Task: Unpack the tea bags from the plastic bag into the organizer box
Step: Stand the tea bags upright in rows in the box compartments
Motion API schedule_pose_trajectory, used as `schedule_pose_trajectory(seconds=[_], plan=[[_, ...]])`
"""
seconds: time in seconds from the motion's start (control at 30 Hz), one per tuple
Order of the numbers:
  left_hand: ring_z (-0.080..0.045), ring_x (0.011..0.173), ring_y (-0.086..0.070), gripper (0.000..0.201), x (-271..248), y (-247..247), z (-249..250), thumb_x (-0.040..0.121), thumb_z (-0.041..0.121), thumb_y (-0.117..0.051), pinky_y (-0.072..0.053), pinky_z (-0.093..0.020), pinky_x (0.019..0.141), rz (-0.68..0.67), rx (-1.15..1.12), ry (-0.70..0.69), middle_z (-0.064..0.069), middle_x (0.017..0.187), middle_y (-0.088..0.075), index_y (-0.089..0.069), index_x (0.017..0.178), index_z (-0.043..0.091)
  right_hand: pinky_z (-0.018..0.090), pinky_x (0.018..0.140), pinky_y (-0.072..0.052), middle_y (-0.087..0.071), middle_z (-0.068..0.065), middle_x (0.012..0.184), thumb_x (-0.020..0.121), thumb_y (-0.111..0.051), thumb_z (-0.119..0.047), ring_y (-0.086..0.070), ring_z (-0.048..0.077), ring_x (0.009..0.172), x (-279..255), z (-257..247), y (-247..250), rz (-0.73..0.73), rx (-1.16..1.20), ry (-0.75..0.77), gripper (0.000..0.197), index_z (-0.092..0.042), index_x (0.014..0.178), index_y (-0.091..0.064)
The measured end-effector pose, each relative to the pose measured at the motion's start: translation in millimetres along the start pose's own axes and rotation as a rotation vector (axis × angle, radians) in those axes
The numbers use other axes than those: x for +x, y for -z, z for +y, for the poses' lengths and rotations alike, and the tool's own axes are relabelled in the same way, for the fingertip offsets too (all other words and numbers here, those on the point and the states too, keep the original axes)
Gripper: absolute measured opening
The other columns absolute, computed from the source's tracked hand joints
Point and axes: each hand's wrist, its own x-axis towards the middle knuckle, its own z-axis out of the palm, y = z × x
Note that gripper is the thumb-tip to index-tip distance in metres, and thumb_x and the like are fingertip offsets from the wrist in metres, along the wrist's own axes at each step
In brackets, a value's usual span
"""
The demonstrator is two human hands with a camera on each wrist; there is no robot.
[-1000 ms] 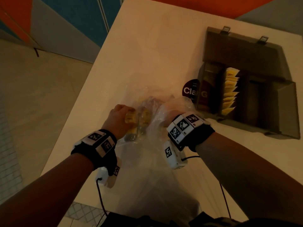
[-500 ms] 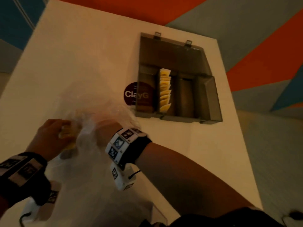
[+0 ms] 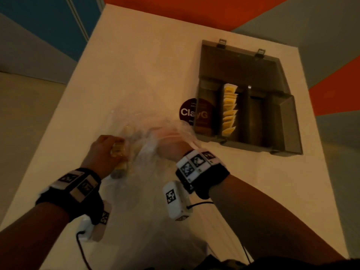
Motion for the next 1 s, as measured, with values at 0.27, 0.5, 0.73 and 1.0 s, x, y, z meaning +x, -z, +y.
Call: schedule_pose_trajectory(seconds=[0.27,0.5,0.73,1.0], plan=[[-0.037,0.118,-0.044,0.051,4.5,6.0,1.3,0.072,0.009,-0.073,-0.039,-0.039,0.098,-0.038,0.013,0.069,-0.017,0.131,-0.043,-0.056,0.120,0.011,-0.004,0.070,-0.035,-0.065,-0.004,0.085,0.070,-0.075,-0.005,-0.053,0.000,0.075,-30.3,18.4,-3.5,0.553,0.335,0.227,0.025,0.002,0.094,-0.070],[-0.038,0.111,-0.050,0.042,6.1,8.0,2.6,0.075,0.002,-0.066,-0.045,-0.035,0.091,-0.019,0.019,0.044,-0.019,0.128,-0.044,-0.059,0.116,0.008,0.029,0.082,-0.050,-0.053,-0.020,0.081,0.070,-0.075,-0.006,-0.054,0.000,0.077,-73.7,26.0,-3.2,0.458,0.476,0.053,0.024,-0.025,0.080,-0.063],[-0.038,0.116,-0.045,0.050,9.0,12.3,-0.5,0.073,0.013,-0.072,-0.041,-0.042,0.100,-0.113,0.064,0.051,-0.016,0.131,-0.042,-0.055,0.120,0.011,0.039,0.084,-0.054,-0.063,-0.002,0.084,0.068,-0.075,-0.003,-0.064,0.027,0.090,-118.9,39.2,14.8,0.556,0.617,-0.067,0.035,-0.033,0.074,-0.060],[-0.029,0.105,-0.050,0.039,3.4,29.0,13.2,0.081,0.002,-0.062,-0.042,-0.034,0.084,-0.032,-0.069,-0.114,-0.017,0.129,-0.043,-0.055,0.119,0.009,0.010,0.059,-0.049,-0.061,-0.009,0.079,0.074,-0.071,-0.005,-0.057,-0.002,0.065,-122.2,57.9,89.5,0.797,0.487,-0.104,0.022,-0.020,0.085,-0.060]])
